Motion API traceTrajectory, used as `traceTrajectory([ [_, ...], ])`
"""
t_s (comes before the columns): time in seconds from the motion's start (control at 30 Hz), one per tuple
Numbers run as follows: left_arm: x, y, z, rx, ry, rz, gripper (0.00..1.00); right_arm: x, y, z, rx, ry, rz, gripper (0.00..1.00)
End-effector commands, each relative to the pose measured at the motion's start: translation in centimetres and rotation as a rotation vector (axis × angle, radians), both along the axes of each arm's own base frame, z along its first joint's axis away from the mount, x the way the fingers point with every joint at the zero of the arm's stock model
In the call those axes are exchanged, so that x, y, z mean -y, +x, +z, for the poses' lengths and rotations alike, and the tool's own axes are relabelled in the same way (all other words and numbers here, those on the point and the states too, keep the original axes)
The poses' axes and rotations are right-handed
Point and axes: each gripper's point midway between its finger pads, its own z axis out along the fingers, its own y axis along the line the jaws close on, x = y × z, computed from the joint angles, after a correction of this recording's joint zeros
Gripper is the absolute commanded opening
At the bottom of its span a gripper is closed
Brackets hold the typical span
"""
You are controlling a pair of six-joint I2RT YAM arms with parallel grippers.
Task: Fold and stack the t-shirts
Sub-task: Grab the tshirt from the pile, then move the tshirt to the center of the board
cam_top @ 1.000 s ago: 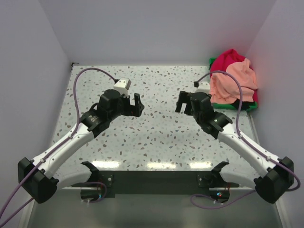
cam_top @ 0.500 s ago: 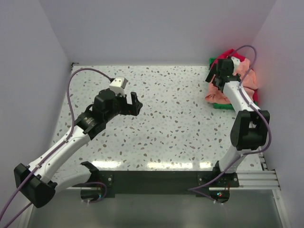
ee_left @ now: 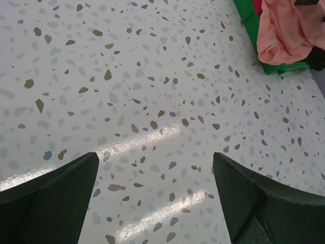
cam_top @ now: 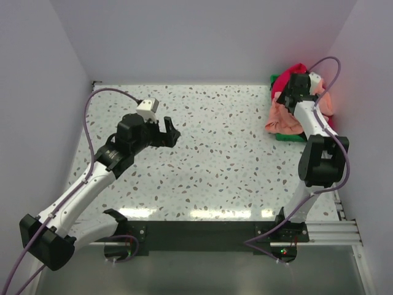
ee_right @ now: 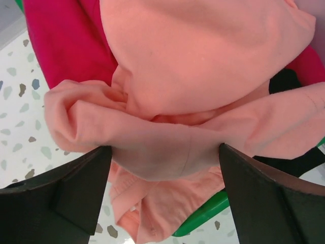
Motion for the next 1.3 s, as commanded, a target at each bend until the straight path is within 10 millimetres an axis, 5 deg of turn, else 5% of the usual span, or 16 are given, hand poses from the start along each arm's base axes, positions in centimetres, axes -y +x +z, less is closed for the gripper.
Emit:
traceTrajectory([
  [0.0, 0.3, 0.6, 0.7, 0.031, -0.039, -0.022, 1.0, 0.9, 1.9, 1.2, 0.053, -0.024, -0.019, 0.85],
  [0.1, 0.1, 0.7, 0.7, 0.026, -0.045, -0.02, 0.98, 0.6, 2.2, 2.5, 0.084, -0.014, -0.005, 0.59],
  [0.13, 0.1, 0.7, 0.7, 0.026, -0.045, -0.019, 0.97, 0.6, 2.2, 2.9, 0.094, -0.012, -0.001, 0.38],
  [0.23, -0.1, 0.8, 0.8, 0.03, -0.048, -0.011, 0.94, -0.1, 1.9, 5.1, 0.137, 0.009, 0.024, 0.03],
  [0.27, -0.1, 0.8, 0.9, 0.034, -0.05, -0.011, 0.92, -0.5, 1.9, 5.8, 0.152, 0.027, 0.041, 0.0],
  [0.47, -0.2, 0.9, 1.3, 0.045, -0.059, -0.001, 0.79, -4.4, -0.3, 13.6, 0.31, 0.12, 0.209, 0.0],
  [0.63, -0.2, 1.0, 2.0, 0.048, -0.084, 0.015, 0.76, -10.9, -3.0, 20.6, 0.409, 0.123, 0.419, 0.0],
  [0.83, -0.7, 1.3, 3.0, 0.065, -0.109, 0.051, 0.75, -23.7, -8.0, 28.3, 0.567, 0.245, 0.779, 0.0],
  [1.03, -1.7, 1.5, 4.0, 0.085, -0.127, 0.099, 0.75, -33.7, -13.5, 34.0, 0.68, 0.343, 1.052, 0.0],
  [1.1, -1.9, 1.5, 4.2, 0.088, -0.13, 0.114, 0.75, -34.9, -14.2, 35.7, 0.708, 0.338, 1.087, 0.0],
  [1.27, -2.4, 1.4, 4.0, 0.08, -0.136, 0.142, 0.76, -34.9, -12.4, 34.4, 0.668, 0.308, 1.026, 0.0],
])
